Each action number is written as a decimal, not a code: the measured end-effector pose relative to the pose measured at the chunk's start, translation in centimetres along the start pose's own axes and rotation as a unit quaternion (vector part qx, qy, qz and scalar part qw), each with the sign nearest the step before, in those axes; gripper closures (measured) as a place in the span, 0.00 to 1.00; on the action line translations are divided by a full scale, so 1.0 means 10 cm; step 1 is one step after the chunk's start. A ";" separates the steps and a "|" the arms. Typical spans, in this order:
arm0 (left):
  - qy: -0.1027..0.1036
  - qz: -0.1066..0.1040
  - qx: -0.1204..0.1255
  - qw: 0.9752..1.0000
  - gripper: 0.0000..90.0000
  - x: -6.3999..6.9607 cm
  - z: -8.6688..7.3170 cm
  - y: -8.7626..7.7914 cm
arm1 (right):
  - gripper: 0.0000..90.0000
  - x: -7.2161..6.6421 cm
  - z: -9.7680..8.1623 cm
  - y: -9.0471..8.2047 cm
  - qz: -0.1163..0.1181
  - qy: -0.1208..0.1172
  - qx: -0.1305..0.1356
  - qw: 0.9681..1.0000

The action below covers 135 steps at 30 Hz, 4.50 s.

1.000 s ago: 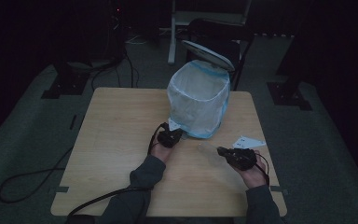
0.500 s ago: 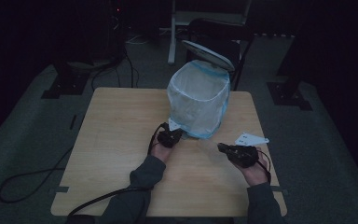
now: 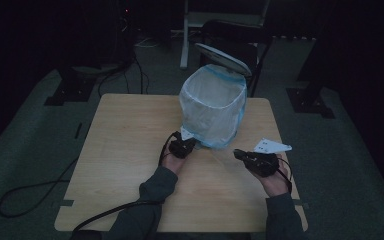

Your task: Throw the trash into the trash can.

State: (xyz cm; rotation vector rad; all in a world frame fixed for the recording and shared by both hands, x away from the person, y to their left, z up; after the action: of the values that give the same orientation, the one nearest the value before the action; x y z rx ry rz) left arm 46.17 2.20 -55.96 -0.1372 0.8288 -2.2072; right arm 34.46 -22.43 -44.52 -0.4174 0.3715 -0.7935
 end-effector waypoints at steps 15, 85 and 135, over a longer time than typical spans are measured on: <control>-0.001 0.000 0.000 1.000 1.00 0.00 0.00 0.00 | 0.96 -0.05 0.18 -0.07 0.002 -0.011 0.020 1.000; -0.001 0.001 0.000 1.000 1.00 0.00 0.00 0.00 | 0.97 -0.01 0.99 -0.32 -0.021 -0.040 0.078 0.996; -0.003 -0.001 -0.001 1.000 1.00 0.00 0.00 0.00 | 0.97 0.33 1.44 -0.14 -0.070 -0.003 0.099 0.993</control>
State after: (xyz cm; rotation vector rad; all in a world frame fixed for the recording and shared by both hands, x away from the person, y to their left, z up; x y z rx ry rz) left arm 46.18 2.23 -55.95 -0.1465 0.8270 -2.2079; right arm 42.43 -22.62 -32.06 -0.2610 0.2569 -0.9556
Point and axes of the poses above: each handheld gripper's, and its own axes: y roughly forward along the jaws, z roughly out of its top, x roughly to its right, the point moved 3 cm from there along y, roughly forward along the jaws, and after that the axes turned 11 degrees about y, right-handed, at the moved point
